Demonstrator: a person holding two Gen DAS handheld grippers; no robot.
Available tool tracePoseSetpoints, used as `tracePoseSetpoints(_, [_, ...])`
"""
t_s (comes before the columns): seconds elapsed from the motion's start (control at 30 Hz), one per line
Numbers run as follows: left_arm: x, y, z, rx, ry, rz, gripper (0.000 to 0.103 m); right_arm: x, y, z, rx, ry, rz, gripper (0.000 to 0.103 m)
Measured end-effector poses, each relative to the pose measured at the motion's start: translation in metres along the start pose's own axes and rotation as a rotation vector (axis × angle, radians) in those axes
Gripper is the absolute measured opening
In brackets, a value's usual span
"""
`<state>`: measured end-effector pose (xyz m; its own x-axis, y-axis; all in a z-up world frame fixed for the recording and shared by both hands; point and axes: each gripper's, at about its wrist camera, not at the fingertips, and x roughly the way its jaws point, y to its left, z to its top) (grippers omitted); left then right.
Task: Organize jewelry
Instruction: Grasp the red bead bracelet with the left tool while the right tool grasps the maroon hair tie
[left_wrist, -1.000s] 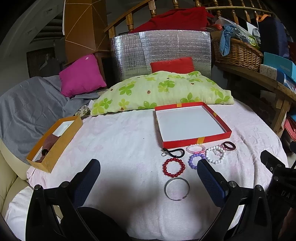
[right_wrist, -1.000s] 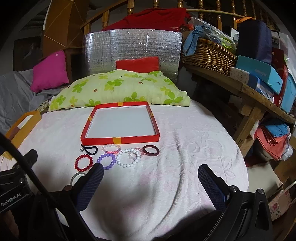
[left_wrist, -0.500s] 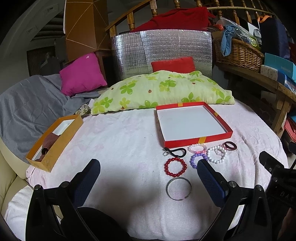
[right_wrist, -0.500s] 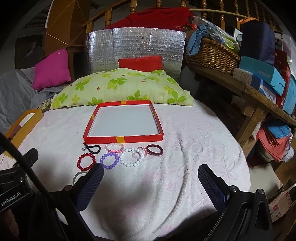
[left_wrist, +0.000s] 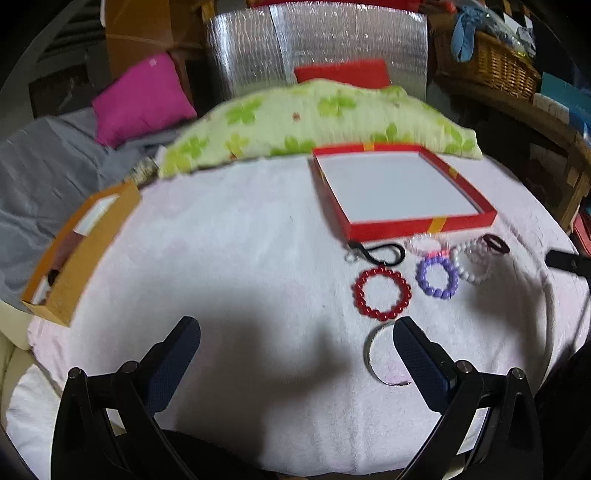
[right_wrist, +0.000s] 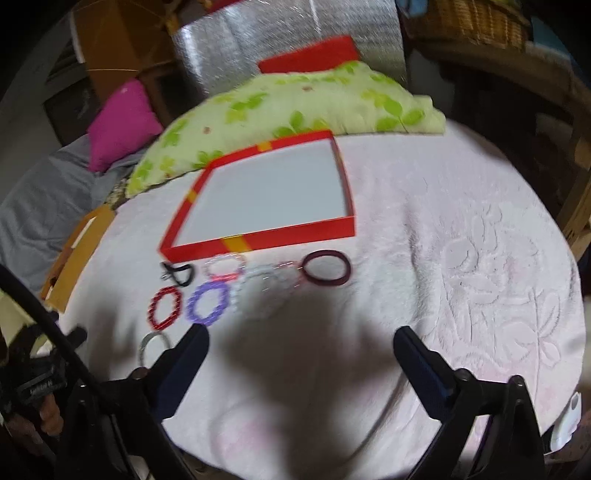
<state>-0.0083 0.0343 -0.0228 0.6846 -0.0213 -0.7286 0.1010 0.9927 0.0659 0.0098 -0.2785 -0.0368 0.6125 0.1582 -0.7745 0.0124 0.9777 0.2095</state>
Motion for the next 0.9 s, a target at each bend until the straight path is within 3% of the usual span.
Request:
tracePoseSetpoints(0.23, [0.035, -0.003, 0.017, -0.01, 0.068, -0.101, 0.103, 0.044, -0.029, 0.037, 0.094, 0.062, -0.001, 0.075])
tracePoseSetpoints(0.33, [0.048, -0.005, 0.026, -0.016, 0.078, -0.163, 0.101, 0.062, -0.035, 0.047, 0.126, 0.097, 0.036, 0.052])
tracePoseSetpoints(0.37, [0.053, -0.006, 0.027, -0.023, 0.088, -0.173, 0.098, 0.068, -0.035, 0.049, 0.136, 0.106, 0.042, 0.049])
tracePoseSetpoints(0.43, [0.063, -0.008, 0.028, -0.036, 0.121, -0.186, 0.08, 0.078, -0.037, 0.053, 0.155, 0.118, 0.035, 0.046])
tracePoseSetpoints(0.5, [0.074, -0.011, 0.028, -0.041, 0.156, -0.198, 0.073, 0.084, -0.037, 0.055, 0.156, 0.13, 0.026, 0.032])
tracePoseSetpoints(0.57, [0.083, -0.014, 0.027, -0.048, 0.184, -0.212, 0.065, 0.09, -0.039, 0.056, 0.166, 0.144, 0.018, 0.032])
tracePoseSetpoints(0.67, [0.092, -0.018, 0.028, -0.039, 0.196, -0.21, 0.056, 0.097, -0.044, 0.054, 0.191, 0.165, 0.009, 0.018])
tracePoseSetpoints(0.7, [0.096, -0.02, 0.029, -0.034, 0.205, -0.204, 0.047, 0.097, -0.046, 0.054, 0.194, 0.166, 0.007, 0.013])
tracePoseSetpoints(0.73, [0.1, -0.021, 0.03, -0.034, 0.214, -0.206, 0.036, 0.098, -0.047, 0.053, 0.193, 0.165, 0.009, 0.011])
tracePoseSetpoints(0.9, [0.103, -0.029, 0.033, 0.007, 0.202, -0.227, 0.01, 0.092, -0.057, 0.053, 0.227, 0.14, 0.064, 0.005])
